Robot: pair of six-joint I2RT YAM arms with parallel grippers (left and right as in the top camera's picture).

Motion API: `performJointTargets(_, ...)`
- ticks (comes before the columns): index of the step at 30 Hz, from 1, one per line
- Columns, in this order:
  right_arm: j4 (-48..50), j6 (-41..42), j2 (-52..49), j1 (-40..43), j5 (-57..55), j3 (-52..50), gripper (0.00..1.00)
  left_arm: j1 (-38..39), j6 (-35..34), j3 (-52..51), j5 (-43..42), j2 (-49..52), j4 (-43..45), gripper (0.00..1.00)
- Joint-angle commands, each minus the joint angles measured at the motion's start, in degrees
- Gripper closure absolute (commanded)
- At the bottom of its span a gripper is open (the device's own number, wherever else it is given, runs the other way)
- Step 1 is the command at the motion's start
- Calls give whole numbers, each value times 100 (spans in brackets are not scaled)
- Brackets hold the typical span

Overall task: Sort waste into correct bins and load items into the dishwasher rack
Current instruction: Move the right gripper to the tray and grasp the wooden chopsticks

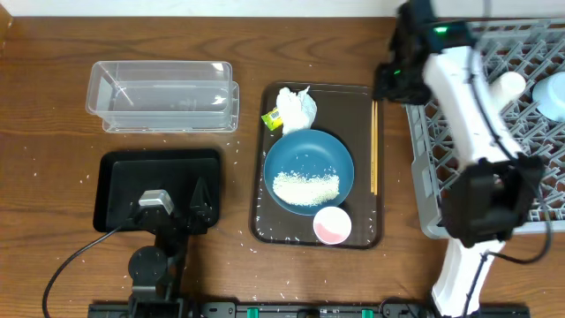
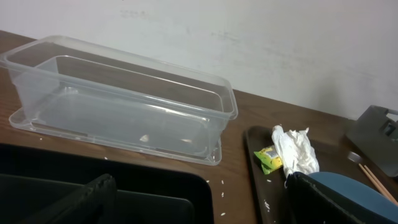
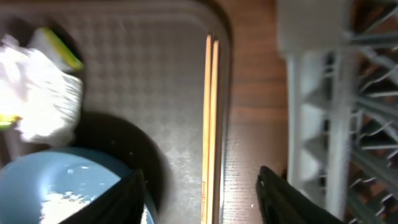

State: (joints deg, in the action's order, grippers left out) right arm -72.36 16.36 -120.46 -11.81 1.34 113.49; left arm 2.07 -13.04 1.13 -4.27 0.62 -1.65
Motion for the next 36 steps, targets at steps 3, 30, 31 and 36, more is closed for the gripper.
performJointTargets(3,-50,404,-420,-522,-590,-7,57,26,98,-90,-59,-37,-203,11)
performJointTargets(30,433,417,-1532,-219,-579,-11,65,26,98,-90,-59,-37,-203,11)
performJointTargets(31,433,417,-1532,-201,-579,-11,65,26,98,-90,-59,-37,-203,11)
performJointTargets(36,461,415,-1532,-157,-533,-37,68,26,98,-90,-59,-37,-203,10)
